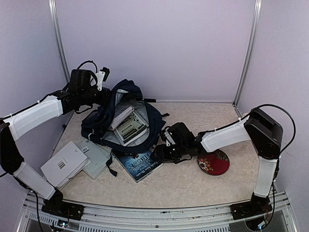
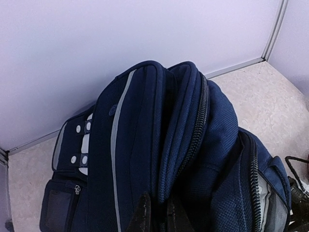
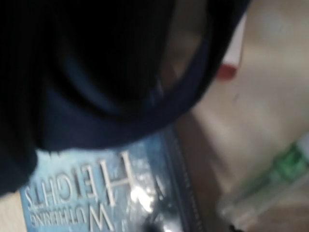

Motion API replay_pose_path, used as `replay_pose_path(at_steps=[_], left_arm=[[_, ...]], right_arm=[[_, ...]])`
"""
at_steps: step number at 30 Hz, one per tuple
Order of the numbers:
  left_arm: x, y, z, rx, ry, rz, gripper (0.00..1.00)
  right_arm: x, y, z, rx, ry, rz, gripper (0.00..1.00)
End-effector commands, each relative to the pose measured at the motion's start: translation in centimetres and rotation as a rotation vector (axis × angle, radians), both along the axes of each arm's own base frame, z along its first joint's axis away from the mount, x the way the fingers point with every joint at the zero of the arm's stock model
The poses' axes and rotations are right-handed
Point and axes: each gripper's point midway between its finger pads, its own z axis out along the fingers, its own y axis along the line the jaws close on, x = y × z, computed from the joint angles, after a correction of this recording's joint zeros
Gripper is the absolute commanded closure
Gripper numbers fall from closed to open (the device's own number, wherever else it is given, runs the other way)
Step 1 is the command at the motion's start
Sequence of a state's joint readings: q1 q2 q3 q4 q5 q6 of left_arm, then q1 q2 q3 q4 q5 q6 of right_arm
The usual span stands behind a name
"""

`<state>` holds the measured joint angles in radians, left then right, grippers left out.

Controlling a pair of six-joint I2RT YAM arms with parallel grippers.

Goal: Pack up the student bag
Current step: Place the largest pocket of the bag in the student bag.

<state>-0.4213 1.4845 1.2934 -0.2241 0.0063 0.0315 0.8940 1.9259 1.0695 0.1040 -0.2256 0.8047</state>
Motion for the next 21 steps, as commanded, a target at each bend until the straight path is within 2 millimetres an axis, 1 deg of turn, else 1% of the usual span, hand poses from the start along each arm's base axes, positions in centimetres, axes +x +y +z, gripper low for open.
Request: replay_pose_path(at_steps=[1,3,5,6,8,9,10,11,12,15,16,18,19,20,21], left_arm=[[0.1,1.1,0.6,-0.09,-0.029,0.03,1.0],[-0.3,0.9,-0.6,-0.099,-0.005,0.02,1.0],[-0.3,1.1,-1.6,-0.086,0.015,0.028,1.0],[-0.2,1.1,-1.9,-0.077,0.024,0.027,1.0],[-0.6,0.4,-2.3,-0.067,0.049,-0.012,0.99],[-0.9,0.0,-2.4,-0.064,0.066,-0.034,0.8],[-1.4,-0.5,-2.5,-0.053,0.078,-0.046,0.54],[-2.1,-0.9,-2.7,-0.027,0.086,-0.053,0.36],[-3.1,-1.8,-2.6,0.005,0.072,-0.067,0.29],[-6.4,-3.7,-0.8,0.062,0.004,-0.082,0.21],[-7.7,-4.3,-0.1,0.058,-0.011,-0.09,0.17],[-10.1,-4.8,0.6,0.024,-0.007,-0.096,0.15],[-11.5,-5.1,0.1,-0.006,0.019,-0.106,0.15],[-13.0,-5.3,-0.1,-0.076,0.05,-0.106,0.15],[-14.4,-5.6,-1.6,-0.112,0.092,-0.12,0.15]], right_arm=[[-1.8,1.5,0.6,0.066,0.03,0.095,0.36],[-2.1,1.1,0.5,0.045,0.021,0.096,0.37],[-2.3,0.6,-0.1,0.008,0.022,0.095,0.4],[-2.5,0.5,-0.3,0.0,0.025,0.101,0.41],[-3.0,0.4,-0.5,0.008,0.032,0.116,0.42],[-3.1,0.3,-0.4,0.014,0.032,0.117,0.42],[-3.3,0.1,-0.5,0.014,0.032,0.115,0.41],[-3.2,0.0,-0.3,0.016,0.024,0.11,0.41],[-3.1,-0.1,-0.1,0.016,0.018,0.105,0.41],[-3.0,-0.1,0.2,0.014,0.006,0.103,0.41],[-3.0,-0.2,0.1,0.012,0.006,0.105,0.41],[-3.1,-0.3,-0.1,0.006,0.009,0.108,0.41],[-3.1,-0.3,-0.2,0.007,0.005,0.108,0.41],[-3.1,-0.3,-0.3,0.008,0.004,0.109,0.41],[-3.0,-0.2,-0.3,0.01,0.002,0.112,0.41]])
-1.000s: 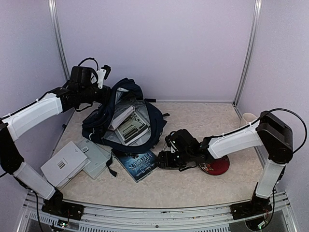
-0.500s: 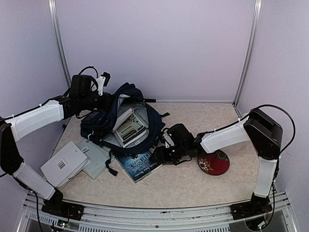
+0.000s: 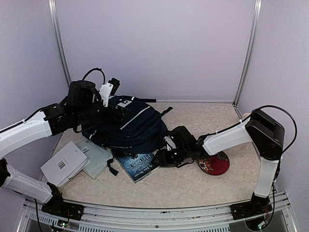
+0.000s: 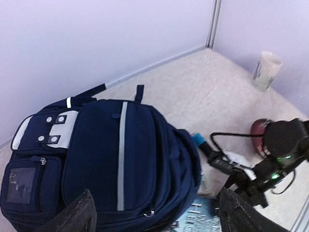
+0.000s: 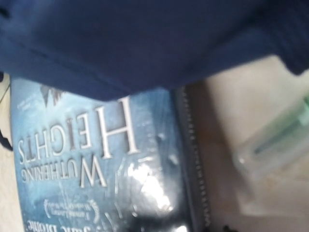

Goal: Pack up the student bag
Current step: Place the largest pocket of the bag in the student bag, then pick up the book from the center of the board.

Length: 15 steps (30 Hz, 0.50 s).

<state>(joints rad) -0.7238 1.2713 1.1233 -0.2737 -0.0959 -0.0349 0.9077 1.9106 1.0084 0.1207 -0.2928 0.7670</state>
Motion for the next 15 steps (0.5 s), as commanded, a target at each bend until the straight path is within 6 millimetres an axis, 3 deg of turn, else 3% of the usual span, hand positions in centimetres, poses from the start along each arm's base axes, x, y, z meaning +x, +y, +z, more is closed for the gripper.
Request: replay_pose_path(at_steps=[1,6,8,15], left_arm=[[-4.8,1.2,-3.1,-0.116,0.128,0.061,0.16],[-9.0,1.3,-13.4,-0.175,0.39,0.081,0.26],[-10.3,1.3,-16.3,-0.177,0.468,0.076,0.28],[-10.6,3.4,-22.7,-0.202,0.565,0.153,0.3]], right_arm=[[-0.5,0.1,0.7,0.017,-0.025,0.028,0.41],[-0.5,0.7,0.5,0.037,-0.015,0.055,0.41],[-0.6,0.8,0.6,0.042,-0.017,0.061,0.41],[-0.8,1.0,0.4,0.053,-0.011,0.081,0.41]])
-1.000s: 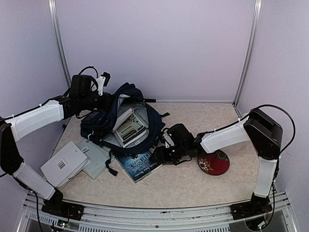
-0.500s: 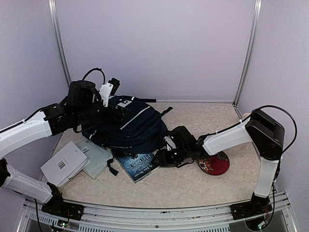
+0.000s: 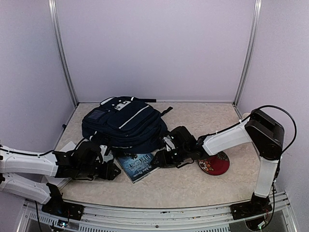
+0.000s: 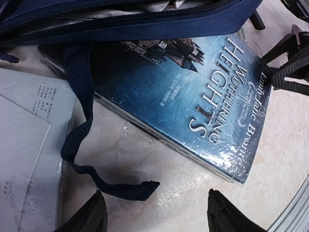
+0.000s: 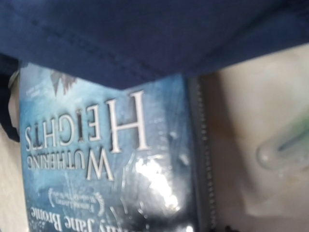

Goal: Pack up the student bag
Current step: Pick up the book from the center of the board, then pick up the largest pocket of the bag from the student bag.

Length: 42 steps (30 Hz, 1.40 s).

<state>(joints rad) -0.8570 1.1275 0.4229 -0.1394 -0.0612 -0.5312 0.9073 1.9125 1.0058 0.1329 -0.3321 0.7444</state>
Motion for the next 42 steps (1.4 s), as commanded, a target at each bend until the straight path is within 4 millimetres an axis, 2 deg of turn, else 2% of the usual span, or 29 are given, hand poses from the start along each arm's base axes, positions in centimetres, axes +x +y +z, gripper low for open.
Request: replay_pose_path(at_steps=[1,4,8,11,14,17,21,23,27,33,36,39,42], left_arm=[[1.8,-1.7,0.3,-0.192,0.001,0.06,0.27],[2.2,-3.0,-0.8,-0.233,0.015,0.037,0.2],[2.1,-4.5,-2.2,-0.267,0.059,-0.004,0.16],[2.3,-4.9,-3.2,-0.264,0.085,-0.007,0.16],[2.2,-5.2,-3.4,-0.292,0.089,-0.01,0.18],[1.9,-5.4,-3.4,-0.312,0.098,-0.011,0.21],[0.9,-6.1,-3.7,-0.314,0.115,-0.04,0.23],[0.5,-6.0,-3.7,-0.35,0.131,-0.028,0.23],[0.1,-6.1,-3.4,-0.386,0.143,-0.026,0.27],[-1.8,-7.1,-2.6,-0.398,0.156,-0.088,0.29],[-2.4,-7.2,-2.0,-0.406,0.147,-0.102,0.3],[-2.7,-6.8,-1.5,-0.418,0.138,-0.095,0.3],[-2.8,-6.6,-1.1,-0.406,0.128,-0.098,0.31]], right_arm=[[-0.3,0.7,0.2,0.033,-0.011,0.037,0.41],[-0.2,0.9,0.3,0.038,-0.006,0.038,0.41],[-0.1,1.4,0.5,0.051,-0.002,0.043,0.41],[-0.2,1.8,0.5,0.055,-0.001,0.044,0.41],[-0.4,2.6,0.9,0.069,0.001,0.063,0.42],[-1.5,4.5,2.7,0.12,-0.007,0.128,0.43],[-3.5,7.0,6.6,0.25,-0.026,0.208,0.43],[-3.9,7.7,8.4,0.333,-0.035,0.211,0.46],[-4.5,7.8,10.1,0.451,0.007,0.178,0.51],[-6.5,9.1,12.8,0.506,-0.023,0.197,0.52],[-6.6,9.6,13.1,0.506,-0.033,0.189,0.55],[-6.6,10.0,12.2,0.473,-0.022,0.175,0.63],[-6.3,9.5,11.3,0.442,-0.01,0.133,0.81]])
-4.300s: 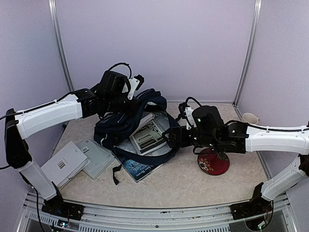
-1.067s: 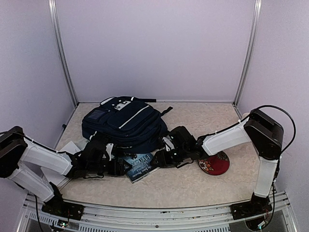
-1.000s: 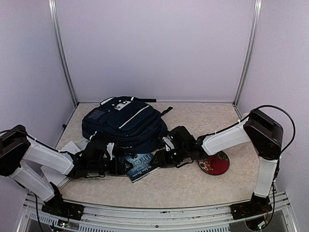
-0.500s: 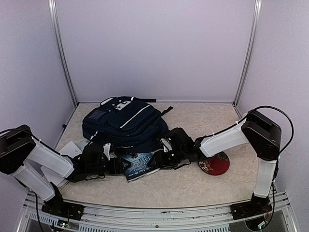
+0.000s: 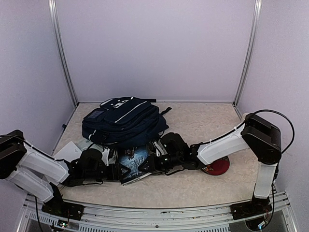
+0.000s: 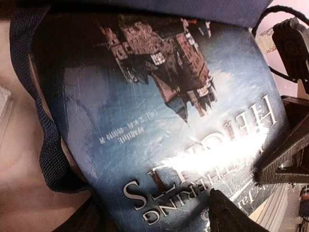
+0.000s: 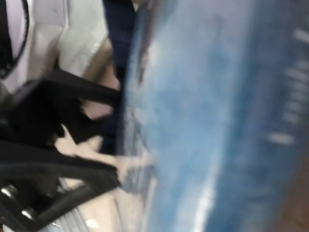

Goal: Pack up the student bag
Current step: Pick up the largest pocket of the bag from the student bag.

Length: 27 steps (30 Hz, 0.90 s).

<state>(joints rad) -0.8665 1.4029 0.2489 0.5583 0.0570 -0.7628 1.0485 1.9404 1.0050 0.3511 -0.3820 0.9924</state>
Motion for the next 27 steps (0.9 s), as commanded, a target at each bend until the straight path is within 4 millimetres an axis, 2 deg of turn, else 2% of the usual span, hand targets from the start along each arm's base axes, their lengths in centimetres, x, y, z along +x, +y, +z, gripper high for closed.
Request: replay_pose_path(at_steps=[1,3,5,6,8,11,12,13,16,19,21,23,24,27], left_arm=[[-3.5,-2.1,1.1,-0.056,0.062,-0.164,0.31],[-3.3,-2.0,2.2,-0.054,0.031,-0.161,0.31],[-2.9,-2.1,4.3,-0.03,-0.043,-0.159,0.31],[-2.8,-1.9,4.9,0.018,-0.078,-0.157,0.31],[-2.3,-2.2,7.4,0.108,-0.202,-0.164,0.3],[-2.7,-3.9,11.8,0.184,-0.348,-0.241,0.29],[-3.1,-5.1,14.3,0.182,-0.414,-0.287,0.27],[-3.5,-5.8,15.8,0.197,-0.467,-0.334,0.25],[-3.9,-7.7,18.6,0.223,-0.564,-0.455,0.18],[-1.3,-8.0,19.7,0.281,-0.613,-0.406,0.16],[1.9,-7.5,20.1,0.281,-0.601,-0.333,0.15],[5.0,-6.9,20.4,0.246,-0.555,-0.279,0.15],[6.3,-6.5,20.5,0.246,-0.539,-0.252,0.15],[9.4,-5.4,20.4,0.342,-0.557,-0.187,0.14]], right_arm=[[-0.9,3.2,8.2,0.224,-0.127,0.056,0.88],[-0.8,2.2,7.8,0.177,-0.123,0.028,0.99],[-0.8,0.9,7.9,0.138,-0.126,-0.003,1.0],[-0.8,0.1,8.1,0.123,-0.132,-0.018,1.0],[-0.9,-1.4,9.1,0.106,-0.152,-0.048,1.0],[-1.3,-3.4,9.5,0.078,-0.162,-0.076,1.0],[-1.5,-4.0,9.9,0.077,-0.163,-0.087,1.0],[-1.7,-4.6,10.2,0.079,-0.158,-0.094,1.0],[-2.9,-6.6,10.9,0.05,-0.144,-0.104,1.0],[-4.6,-9.4,10.7,-0.019,-0.117,-0.118,1.0],[-5.8,-11.2,11.5,-0.018,-0.099,-0.113,1.0],[-6.5,-13.2,12.5,-0.031,-0.102,-0.119,1.0],[-6.7,-14.4,13.7,-0.032,-0.116,-0.136,1.0],[-6.6,-18.3,16.0,-0.063,-0.16,-0.227,1.0]])
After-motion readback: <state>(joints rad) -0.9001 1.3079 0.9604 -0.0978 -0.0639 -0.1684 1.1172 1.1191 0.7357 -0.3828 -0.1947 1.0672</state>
